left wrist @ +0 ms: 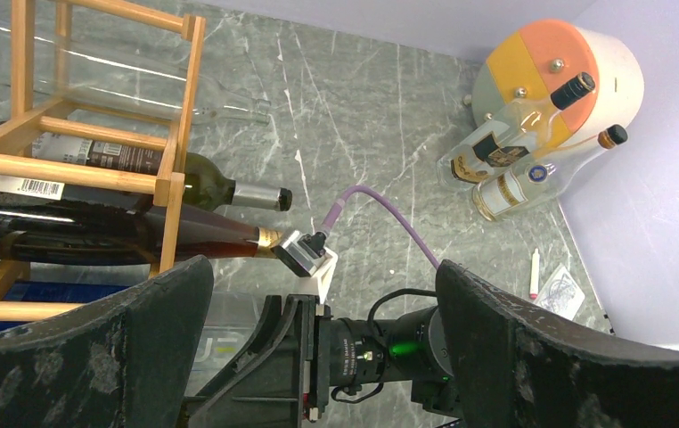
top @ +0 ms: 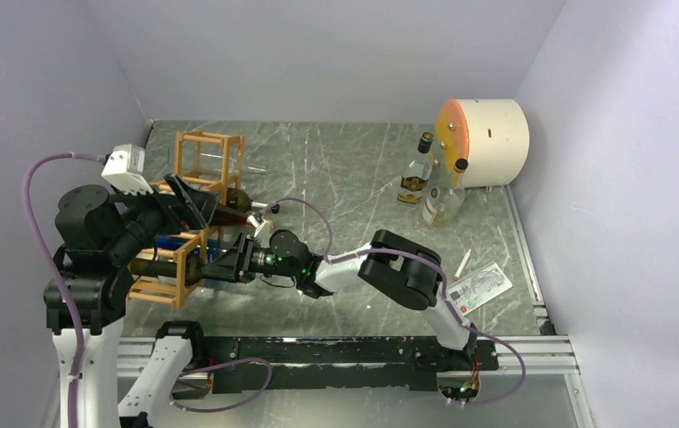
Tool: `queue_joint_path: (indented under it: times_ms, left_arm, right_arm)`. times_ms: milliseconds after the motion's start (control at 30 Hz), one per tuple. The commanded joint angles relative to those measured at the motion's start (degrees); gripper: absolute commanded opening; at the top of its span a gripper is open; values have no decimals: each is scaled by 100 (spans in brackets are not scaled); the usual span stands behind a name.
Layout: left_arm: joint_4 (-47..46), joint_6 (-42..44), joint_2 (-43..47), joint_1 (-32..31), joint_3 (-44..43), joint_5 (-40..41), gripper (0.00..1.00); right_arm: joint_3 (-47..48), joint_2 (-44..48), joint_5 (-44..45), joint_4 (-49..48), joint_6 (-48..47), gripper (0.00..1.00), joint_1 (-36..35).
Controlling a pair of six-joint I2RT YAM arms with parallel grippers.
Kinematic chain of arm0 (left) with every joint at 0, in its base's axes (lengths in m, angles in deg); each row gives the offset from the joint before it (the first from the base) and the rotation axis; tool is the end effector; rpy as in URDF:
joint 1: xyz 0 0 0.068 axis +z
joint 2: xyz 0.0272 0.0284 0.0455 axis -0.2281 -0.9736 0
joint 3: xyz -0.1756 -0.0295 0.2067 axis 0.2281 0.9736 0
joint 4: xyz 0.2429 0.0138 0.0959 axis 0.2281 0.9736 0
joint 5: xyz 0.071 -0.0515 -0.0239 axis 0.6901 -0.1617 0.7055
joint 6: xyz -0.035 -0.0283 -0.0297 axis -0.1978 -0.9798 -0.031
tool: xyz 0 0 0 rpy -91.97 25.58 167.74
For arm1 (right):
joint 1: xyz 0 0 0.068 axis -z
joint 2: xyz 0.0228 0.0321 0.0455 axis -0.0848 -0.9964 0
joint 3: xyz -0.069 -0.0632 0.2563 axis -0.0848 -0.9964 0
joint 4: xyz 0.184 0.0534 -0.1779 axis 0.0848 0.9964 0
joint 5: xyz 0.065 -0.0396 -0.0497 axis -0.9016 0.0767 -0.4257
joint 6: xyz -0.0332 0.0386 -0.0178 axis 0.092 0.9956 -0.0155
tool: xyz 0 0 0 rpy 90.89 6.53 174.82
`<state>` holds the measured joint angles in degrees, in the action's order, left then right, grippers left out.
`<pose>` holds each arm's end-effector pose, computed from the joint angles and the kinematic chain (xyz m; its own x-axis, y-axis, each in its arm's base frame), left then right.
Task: Take the wine bottle off the wine rack
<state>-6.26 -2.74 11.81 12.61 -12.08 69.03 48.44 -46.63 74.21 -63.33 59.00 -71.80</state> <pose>0.0954 -0.0122 0.4365 -0.3579 -0.3524 -0.8647 0.1953 0.8773 -0.4384 0.1701 0.4227 0.1641 -0.9663 0.1414 -0.2151 -0.2136 0.0254 0.9766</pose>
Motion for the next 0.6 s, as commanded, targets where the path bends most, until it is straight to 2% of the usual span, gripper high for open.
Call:
queue_joint_path:
  times_ms: [0,133,267,467,567]
  left_arm:
    - [-40,42,44,58,-49,-10,98]
    - [-65,38,-1,58,56,-83,98]
    - [-70,14,51,58,65,-84,98]
    - [-7,35,35,58,35,-100,98]
    - [29,42,87,58,-19,15,98]
  right_arm:
    - [-56,-126,13,-114,159,43,-21]
    - [-113,-97,1,-127,177,50,-46]
    - [-98,-74,13,-67,150,50,-61]
    - [-193,-90,45,-206,228,46,-82]
    - [-149,-110,40,-242,248,40,-84]
